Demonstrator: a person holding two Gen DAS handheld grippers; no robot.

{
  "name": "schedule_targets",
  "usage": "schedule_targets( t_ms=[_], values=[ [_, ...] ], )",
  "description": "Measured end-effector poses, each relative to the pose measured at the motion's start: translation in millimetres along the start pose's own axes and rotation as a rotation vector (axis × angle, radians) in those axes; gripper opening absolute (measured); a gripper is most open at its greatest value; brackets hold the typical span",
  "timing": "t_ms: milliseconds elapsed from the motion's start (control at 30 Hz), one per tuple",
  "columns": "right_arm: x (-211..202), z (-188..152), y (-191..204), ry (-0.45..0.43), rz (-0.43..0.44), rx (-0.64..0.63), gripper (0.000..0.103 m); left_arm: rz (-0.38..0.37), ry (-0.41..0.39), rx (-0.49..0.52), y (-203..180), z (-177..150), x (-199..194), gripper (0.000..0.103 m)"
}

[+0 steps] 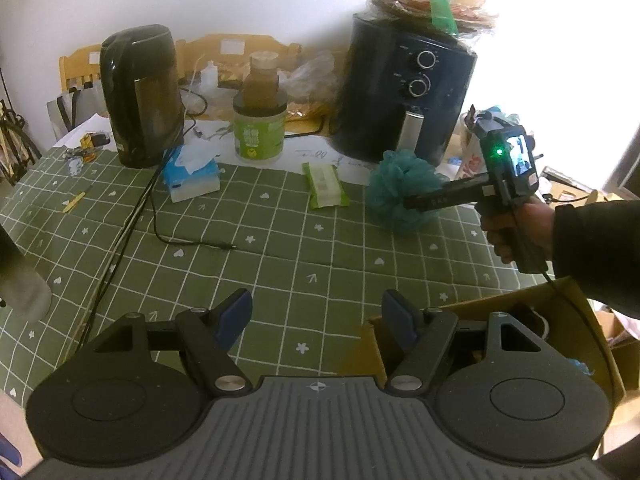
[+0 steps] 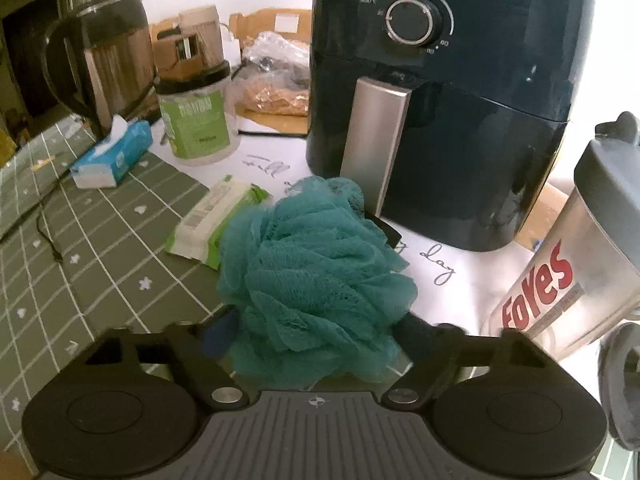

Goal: Organize soft objects
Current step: 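Close the right tool on the teal mesh puff, then lift the teal puff with the right tool while the left tool nears the wipes pack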

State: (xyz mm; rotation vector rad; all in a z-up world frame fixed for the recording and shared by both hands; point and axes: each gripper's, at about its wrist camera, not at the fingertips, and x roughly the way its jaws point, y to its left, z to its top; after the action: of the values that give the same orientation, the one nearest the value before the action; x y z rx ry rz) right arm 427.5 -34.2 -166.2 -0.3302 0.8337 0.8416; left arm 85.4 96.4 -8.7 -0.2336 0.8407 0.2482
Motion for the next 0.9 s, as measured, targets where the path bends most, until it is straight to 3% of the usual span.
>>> schedule_targets(
  t_ms=[133,333,533,900],
  values=[
    [0,1,-5,0.016,0.019,0.018,0.045,-0.014,-0.008,0.009,-3,2,0,0.071],
    [-16,5,-9,0.026,0.045,0.002,0.022,-0.050,-0.015,0.024,-8,8,3,0.071],
    [-42,9,-23,0.007,0.061,0.042,0.015,-0.068,-0.032,0.057,-13,17,5,0.071],
    [-101,2,-40,-0.003,0.103,0.070,0.013,-0.086,-0.051,0.115,-16,31,16,0.071]
  ],
)
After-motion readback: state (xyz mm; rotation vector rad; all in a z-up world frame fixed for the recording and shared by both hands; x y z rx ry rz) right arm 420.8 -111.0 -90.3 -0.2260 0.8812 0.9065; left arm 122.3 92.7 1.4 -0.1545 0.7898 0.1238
